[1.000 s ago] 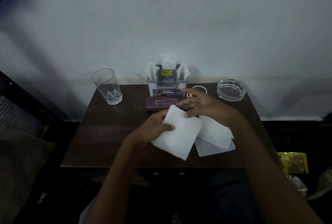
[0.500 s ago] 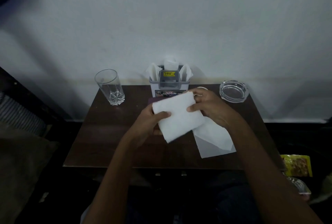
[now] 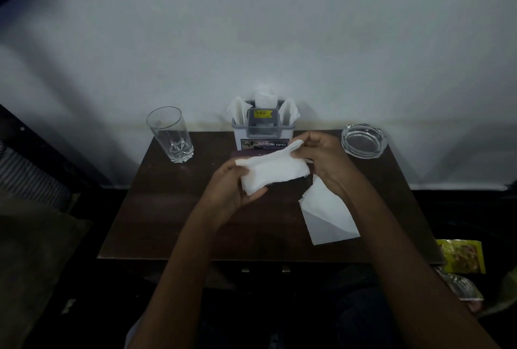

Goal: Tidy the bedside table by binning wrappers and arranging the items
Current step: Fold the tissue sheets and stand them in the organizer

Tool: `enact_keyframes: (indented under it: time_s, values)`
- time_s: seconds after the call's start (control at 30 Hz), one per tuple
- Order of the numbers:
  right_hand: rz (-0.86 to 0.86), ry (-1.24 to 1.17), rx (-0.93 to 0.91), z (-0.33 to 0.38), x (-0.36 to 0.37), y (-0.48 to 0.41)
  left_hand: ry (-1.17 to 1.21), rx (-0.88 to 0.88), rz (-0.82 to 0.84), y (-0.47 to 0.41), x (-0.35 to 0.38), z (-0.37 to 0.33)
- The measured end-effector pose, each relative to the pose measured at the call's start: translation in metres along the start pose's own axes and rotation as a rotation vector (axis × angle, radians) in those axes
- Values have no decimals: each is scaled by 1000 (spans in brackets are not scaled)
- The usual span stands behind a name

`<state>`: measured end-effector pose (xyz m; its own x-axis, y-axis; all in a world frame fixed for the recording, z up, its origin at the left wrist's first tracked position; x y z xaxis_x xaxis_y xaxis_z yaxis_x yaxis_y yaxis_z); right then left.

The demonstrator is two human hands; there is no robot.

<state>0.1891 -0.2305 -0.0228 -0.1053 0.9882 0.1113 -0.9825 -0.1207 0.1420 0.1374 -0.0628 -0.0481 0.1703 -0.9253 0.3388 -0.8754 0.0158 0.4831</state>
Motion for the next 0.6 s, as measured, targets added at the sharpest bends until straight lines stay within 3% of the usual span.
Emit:
enact_keyframes:
  time_s: [0.1, 0.17, 0.4, 0.6]
  values:
    - [24, 42, -47, 5, 4, 3, 163, -146, 51, 3, 3, 6]
    - [42, 19, -51, 8, 6, 4, 124, -143, 31, 2, 2, 5]
    - [-9, -174, 51, 2, 6, 0, -73, 66, -95, -3, -3, 2]
    - [118, 93, 209, -11, 14, 3, -254, 224, -183, -2, -9, -6]
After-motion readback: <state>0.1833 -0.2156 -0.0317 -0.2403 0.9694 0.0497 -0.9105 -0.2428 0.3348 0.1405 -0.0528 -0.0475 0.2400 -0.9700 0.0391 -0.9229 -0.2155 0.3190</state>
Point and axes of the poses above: each hand's wrist, its own y-axis away from the middle knuckle, its own x-axis out of the palm, z = x × y, the point moved 6 cm from there along -y, towards the middle knuckle, and after that the axes turned 3 degrees about -y, right-handed, at the moved point
